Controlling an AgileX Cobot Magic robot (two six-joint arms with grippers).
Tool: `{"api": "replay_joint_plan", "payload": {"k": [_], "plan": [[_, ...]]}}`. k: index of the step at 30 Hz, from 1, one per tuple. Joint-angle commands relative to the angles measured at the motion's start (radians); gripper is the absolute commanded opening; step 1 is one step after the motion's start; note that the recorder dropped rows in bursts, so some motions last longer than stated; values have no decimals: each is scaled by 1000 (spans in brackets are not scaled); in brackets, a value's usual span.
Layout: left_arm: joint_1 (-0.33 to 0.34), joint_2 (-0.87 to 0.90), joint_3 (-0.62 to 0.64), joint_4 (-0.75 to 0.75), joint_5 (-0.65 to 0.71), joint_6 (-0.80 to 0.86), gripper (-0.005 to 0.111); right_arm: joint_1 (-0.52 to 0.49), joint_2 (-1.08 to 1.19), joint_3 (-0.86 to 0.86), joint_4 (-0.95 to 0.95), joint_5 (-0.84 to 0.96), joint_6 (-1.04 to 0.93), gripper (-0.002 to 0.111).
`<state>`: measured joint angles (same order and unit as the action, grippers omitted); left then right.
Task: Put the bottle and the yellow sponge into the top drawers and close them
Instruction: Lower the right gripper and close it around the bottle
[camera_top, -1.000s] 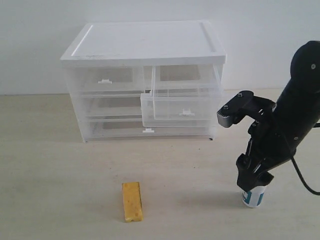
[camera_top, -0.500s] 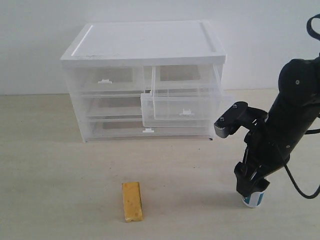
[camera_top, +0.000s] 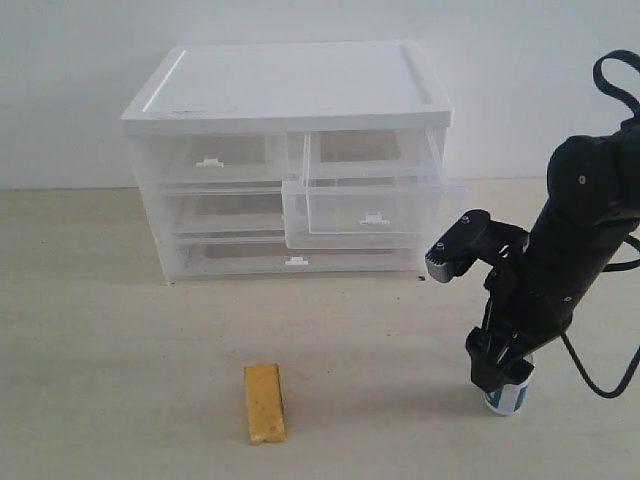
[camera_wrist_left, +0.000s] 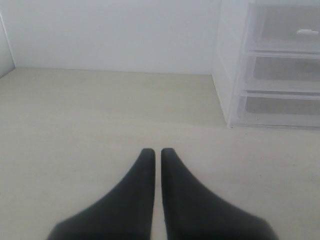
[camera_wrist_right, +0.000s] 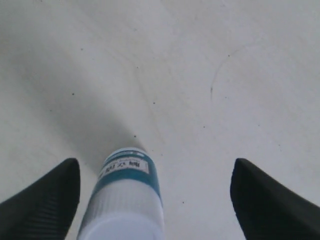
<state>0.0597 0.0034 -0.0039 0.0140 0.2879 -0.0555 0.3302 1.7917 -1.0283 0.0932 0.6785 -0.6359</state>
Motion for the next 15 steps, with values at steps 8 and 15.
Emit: {"api": "replay_joint_plan", "payload": {"k": [8,15], "plan": [[3,-3,4,-7,-3,4,4,-6,0,-7,-9,-10,-6,52],[3,-3,4,-7,-3,4,4,-6,0,-7,-11,22,-2,21]]}}
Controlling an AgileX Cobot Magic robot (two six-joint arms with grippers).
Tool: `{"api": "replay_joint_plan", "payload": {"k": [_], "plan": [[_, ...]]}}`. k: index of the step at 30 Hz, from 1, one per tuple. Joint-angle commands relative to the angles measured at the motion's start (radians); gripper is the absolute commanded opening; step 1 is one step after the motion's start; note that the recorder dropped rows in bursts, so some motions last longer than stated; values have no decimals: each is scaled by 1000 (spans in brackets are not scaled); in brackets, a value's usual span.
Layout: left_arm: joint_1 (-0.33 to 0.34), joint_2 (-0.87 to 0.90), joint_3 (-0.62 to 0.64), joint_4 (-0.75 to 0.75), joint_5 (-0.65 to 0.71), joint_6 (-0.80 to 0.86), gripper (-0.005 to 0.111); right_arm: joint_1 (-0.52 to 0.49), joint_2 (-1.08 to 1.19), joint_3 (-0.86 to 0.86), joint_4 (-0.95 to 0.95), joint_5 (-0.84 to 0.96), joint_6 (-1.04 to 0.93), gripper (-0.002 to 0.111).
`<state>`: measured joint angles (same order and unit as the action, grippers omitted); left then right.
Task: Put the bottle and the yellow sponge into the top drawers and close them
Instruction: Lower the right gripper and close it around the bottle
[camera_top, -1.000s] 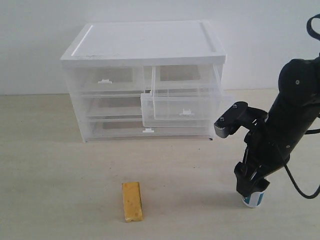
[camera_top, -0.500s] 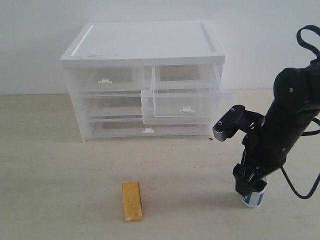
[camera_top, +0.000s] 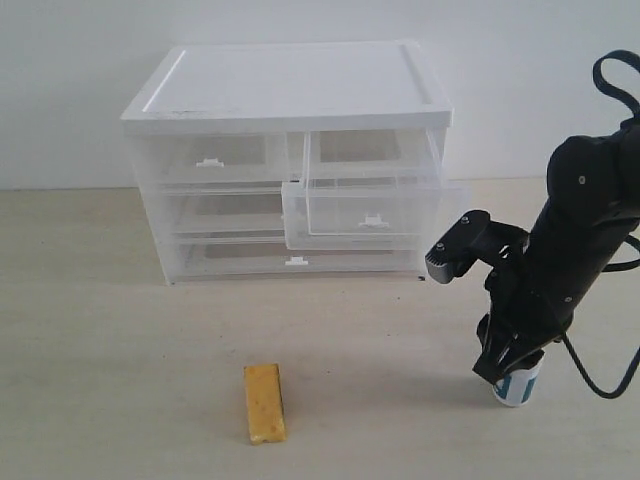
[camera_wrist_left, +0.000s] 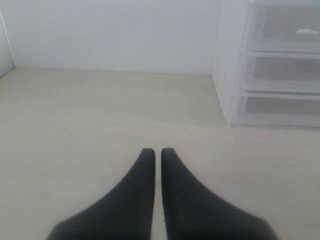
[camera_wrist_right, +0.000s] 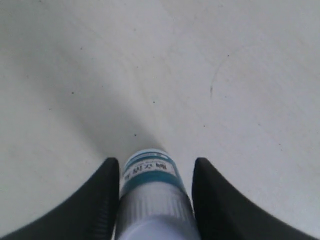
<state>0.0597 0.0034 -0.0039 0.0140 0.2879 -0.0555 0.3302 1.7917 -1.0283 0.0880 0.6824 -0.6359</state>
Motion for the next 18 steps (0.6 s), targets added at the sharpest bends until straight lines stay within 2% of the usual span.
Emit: {"api": "replay_joint_plan", "payload": {"k": [1,3,12,18], "plan": [[3,-3,4,-7,-3,4,4,-6,0,-7,-6,25,-2,13],[3,-3,4,-7,-3,4,4,-6,0,-7,-6,31,-8,0],[3,-3,4,-7,-3,4,4,-6,-16,-7,-6,51,2,0],[3,-3,4,-7,-3,4,4,-6,-77,-12,-6,135,2,0]]}}
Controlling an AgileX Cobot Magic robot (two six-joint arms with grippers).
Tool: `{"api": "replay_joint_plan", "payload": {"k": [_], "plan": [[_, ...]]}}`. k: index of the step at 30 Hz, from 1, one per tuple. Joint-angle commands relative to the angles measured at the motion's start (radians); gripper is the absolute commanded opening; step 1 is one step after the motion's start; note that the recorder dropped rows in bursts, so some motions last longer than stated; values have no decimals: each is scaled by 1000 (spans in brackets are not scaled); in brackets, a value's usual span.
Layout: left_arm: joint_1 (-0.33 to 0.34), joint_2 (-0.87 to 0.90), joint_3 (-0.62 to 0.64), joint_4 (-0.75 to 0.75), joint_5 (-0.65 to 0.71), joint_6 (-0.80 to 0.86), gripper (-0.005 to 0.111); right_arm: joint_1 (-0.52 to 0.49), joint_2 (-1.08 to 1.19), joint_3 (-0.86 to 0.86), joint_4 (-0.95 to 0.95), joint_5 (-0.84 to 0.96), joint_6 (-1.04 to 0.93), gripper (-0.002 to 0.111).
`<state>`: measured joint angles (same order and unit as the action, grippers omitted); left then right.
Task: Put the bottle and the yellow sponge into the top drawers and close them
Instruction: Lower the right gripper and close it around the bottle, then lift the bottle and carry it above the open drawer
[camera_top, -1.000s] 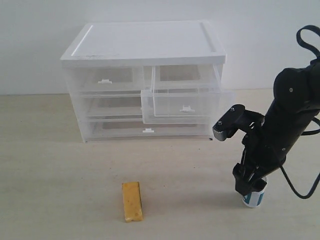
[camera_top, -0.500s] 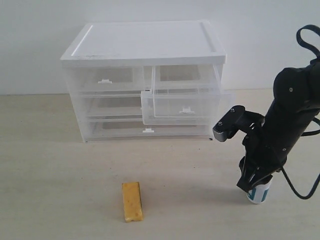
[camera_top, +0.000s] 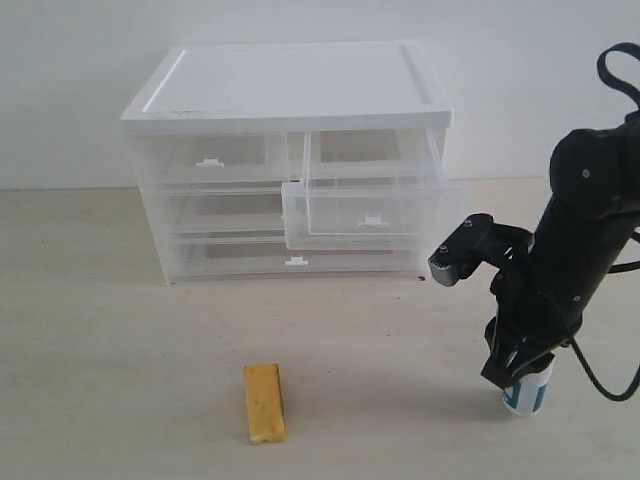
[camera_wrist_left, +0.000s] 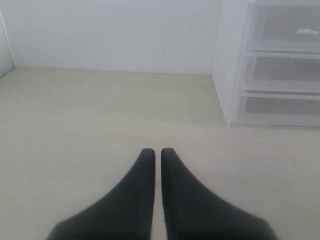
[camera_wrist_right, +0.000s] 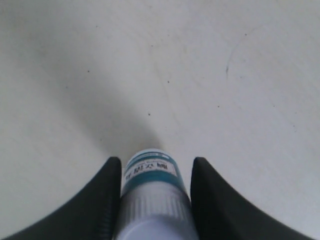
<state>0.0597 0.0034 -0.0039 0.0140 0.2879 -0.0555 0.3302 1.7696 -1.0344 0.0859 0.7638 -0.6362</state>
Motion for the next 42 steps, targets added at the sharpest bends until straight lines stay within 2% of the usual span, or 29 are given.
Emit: {"api": "replay_joint_plan", "payload": {"k": [1,13,26,32,42], "plan": [[3,-3,4,-7,-3,4,4,-6,-71,-6,-4,65,3,0],[3,-3,4,-7,-3,4,4,-12,-308,-40,-9,238,-80,0],[3,-3,4,-7,-3,4,4,-12,-401,-385,-35,426,-88,0],[3,-3,4,-7,-3,4,4,-12,-401,-444,55,353,-199,0],[3,-3,4,-7,-3,4,4,-12,-390,-444,447,145,-560,0]]}}
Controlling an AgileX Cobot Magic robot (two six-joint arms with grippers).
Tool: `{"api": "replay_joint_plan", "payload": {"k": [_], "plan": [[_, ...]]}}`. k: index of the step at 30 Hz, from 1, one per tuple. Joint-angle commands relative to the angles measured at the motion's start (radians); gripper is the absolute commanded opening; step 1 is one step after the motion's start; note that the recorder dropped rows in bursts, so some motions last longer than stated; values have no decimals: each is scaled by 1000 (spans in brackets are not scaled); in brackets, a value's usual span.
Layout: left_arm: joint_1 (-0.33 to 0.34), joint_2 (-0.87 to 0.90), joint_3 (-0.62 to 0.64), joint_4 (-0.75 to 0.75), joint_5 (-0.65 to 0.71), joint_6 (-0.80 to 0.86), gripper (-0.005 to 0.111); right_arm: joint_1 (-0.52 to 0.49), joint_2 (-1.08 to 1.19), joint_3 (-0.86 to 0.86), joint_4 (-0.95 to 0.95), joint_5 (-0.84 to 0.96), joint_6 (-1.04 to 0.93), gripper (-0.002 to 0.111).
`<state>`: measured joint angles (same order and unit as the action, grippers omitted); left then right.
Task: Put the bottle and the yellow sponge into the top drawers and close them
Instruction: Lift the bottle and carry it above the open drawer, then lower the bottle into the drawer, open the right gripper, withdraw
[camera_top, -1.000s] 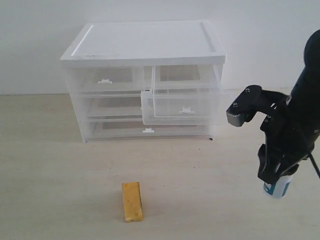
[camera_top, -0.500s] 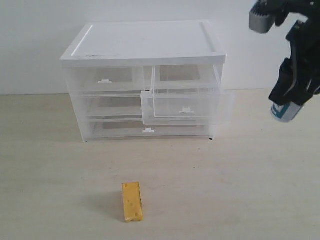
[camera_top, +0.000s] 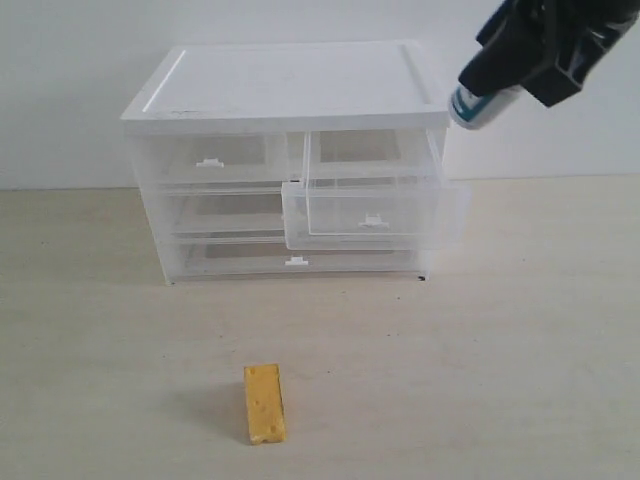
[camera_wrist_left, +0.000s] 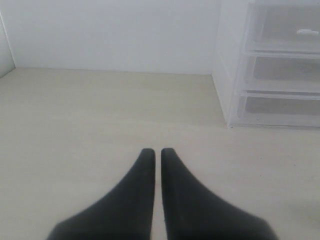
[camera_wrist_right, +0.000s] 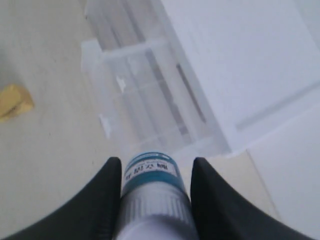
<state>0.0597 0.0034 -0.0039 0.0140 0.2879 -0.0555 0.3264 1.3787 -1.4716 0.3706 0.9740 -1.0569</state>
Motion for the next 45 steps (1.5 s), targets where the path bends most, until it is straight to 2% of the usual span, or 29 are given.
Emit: {"api": "replay_joint_plan", "payload": {"k": [1,15,20,24,31,34,36,37,38,41,45], "plan": [[3,-3,4,-7,-3,4,4,-8,6,-6,200,-70,-170,0],[3,-3,4,-7,-3,4,4,-8,304,-6,621,-166,-608,0],[3,-3,4,-7,-3,4,4,-38,380,-6,687,-178,-670,0],[3,-3,4,-7,-3,4,4,-97,430,-6,828,-67,-728,0],[3,-3,4,-7,-3,4,4,-97,468,-6,868,-42,-740,0],[3,-3,4,-7,-3,4,4,-97,478,-6,873,-50,-740,9],[3,-3,4,-7,-3,4,4,-97,480,-6,873,-50,-740,26],[3,-3,4,-7,-3,4,4,-97,480,-6,873,-57,-740,40],[3,-3,4,-7,-3,4,4,-97,480,-6,873,-73,-732,48],[3,-3,4,-7,-3,4,4,-97,480,-6,873,-132,-712,68],[3,-3,4,-7,-3,4,4,-97,475,-6,873,-172,-703,70]]}}
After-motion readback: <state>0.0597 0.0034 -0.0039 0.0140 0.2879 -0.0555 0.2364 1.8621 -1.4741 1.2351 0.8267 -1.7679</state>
